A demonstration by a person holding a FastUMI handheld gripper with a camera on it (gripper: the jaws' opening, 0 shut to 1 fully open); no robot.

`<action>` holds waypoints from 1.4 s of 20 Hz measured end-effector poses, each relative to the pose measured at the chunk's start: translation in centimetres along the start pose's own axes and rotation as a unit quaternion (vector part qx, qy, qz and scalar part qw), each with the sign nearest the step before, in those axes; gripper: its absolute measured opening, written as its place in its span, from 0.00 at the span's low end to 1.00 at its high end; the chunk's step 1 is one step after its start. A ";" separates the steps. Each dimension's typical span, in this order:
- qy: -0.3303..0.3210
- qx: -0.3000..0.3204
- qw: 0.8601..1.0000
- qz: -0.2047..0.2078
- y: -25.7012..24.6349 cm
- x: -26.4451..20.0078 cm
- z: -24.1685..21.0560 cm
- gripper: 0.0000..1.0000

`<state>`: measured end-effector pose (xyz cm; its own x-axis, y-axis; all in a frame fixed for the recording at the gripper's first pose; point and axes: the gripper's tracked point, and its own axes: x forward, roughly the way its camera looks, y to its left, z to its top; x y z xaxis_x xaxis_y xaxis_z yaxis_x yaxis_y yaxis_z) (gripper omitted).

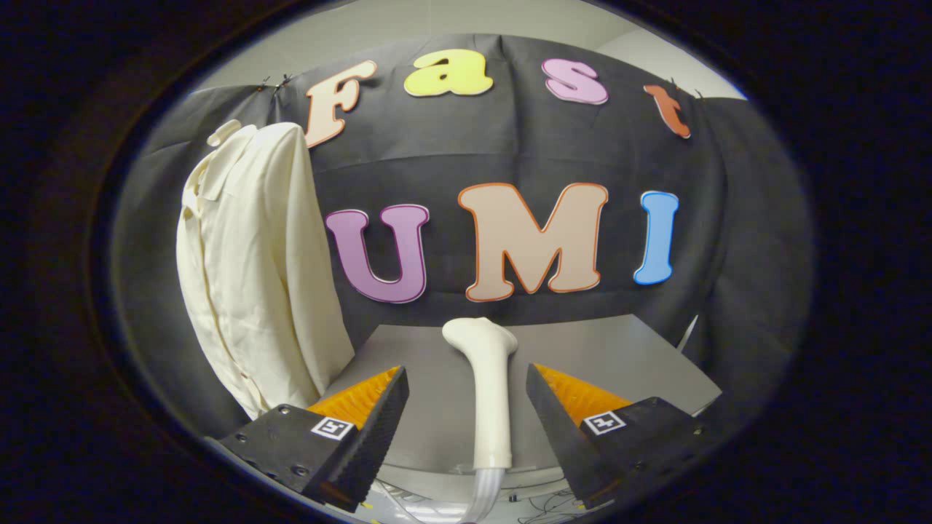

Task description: Iron the clothes twice with a garment steamer, once on the left side and once on the right side.

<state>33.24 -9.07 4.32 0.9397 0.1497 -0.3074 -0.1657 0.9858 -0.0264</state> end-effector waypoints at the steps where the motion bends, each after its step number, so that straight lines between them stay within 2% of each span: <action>1: 0.024 0.002 1.000 0.003 -0.4 1.2 -0.1 0.99; 7: 0.130 0.020 0.991 0.024 -1.9 6.3 -1.1 0.96; 12: 0.158 0.030 0.987 0.026 -2.5 8.7 -0.6 0.93; 14: 0.175 0.046 0.983 0.043 -1.5 9.6 -0.8 0.74; 15: 0.180 0.038 0.982 0.047 -1.3 9.8 -1.0 0.59; 19: 0.181 0.028 0.982 0.052 -1.4 9.8 -1.0 0.57; 21: 0.206 0.025 0.976 0.064 -0.9 9.9 -1.7 0.57; 22: 0.222 0.038 0.970 0.086 -0.1 10.0 -2.0 0.57; 23: 0.275 0.051 0.953 0.120 1.1 9.1 -3.2 0.55; 24: 0.247 0.067 0.956 0.147 2.1 9.2 -2.3 0.53; 25: 0.258 0.061 0.953 0.147 2.2 9.5 -2.8 0.51; 28: 0.210 0.015 0.970 0.122 1.2 9.8 -2.4 0.45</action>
<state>41.55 -6.59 -1.05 0.6675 0.3415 -0.6617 -0.3536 0.9274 0.1219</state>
